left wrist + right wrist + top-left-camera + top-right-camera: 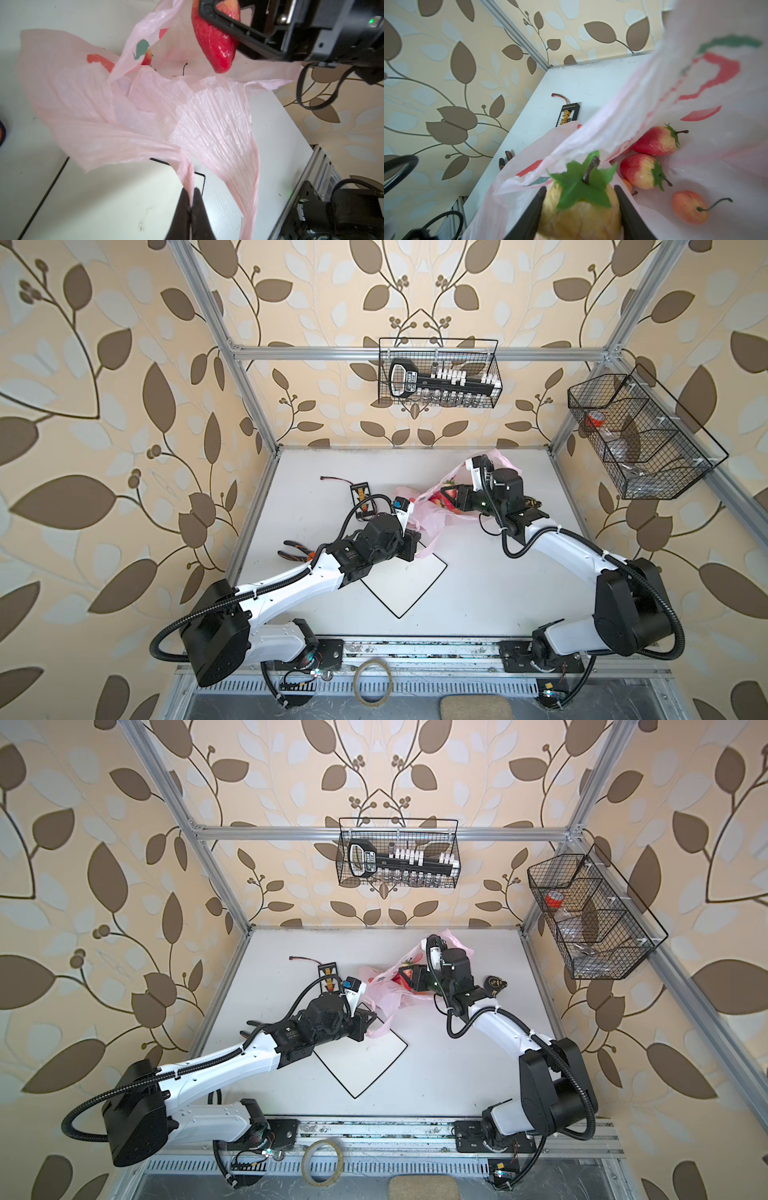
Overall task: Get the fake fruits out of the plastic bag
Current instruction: 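Lift the strawberry out of the bag with the right gripper toward the board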
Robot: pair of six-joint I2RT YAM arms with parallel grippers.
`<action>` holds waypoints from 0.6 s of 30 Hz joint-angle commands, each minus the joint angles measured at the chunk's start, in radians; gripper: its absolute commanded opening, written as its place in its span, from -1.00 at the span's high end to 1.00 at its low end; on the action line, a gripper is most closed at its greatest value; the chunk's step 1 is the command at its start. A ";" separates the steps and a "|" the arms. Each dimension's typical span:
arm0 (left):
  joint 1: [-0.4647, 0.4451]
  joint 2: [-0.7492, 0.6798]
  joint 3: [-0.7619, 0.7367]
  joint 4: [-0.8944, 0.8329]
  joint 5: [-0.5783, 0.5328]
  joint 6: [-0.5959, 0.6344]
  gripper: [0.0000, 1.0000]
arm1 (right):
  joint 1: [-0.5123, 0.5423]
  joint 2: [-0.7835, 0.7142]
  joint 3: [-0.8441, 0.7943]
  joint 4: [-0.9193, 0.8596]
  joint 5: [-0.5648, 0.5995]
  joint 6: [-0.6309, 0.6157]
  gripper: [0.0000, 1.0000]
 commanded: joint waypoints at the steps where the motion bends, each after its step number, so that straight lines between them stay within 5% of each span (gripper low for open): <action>1: 0.023 0.000 0.057 -0.027 -0.050 0.040 1.00 | -0.002 -0.061 -0.029 -0.015 -0.134 -0.073 0.21; 7: 0.055 0.011 0.077 -0.036 -0.011 0.063 1.00 | 0.019 -0.175 -0.061 -0.027 -0.204 -0.143 0.22; 18: 0.161 0.049 0.131 -0.054 0.142 0.091 1.00 | 0.367 -0.403 -0.159 -0.133 -0.048 -0.448 0.25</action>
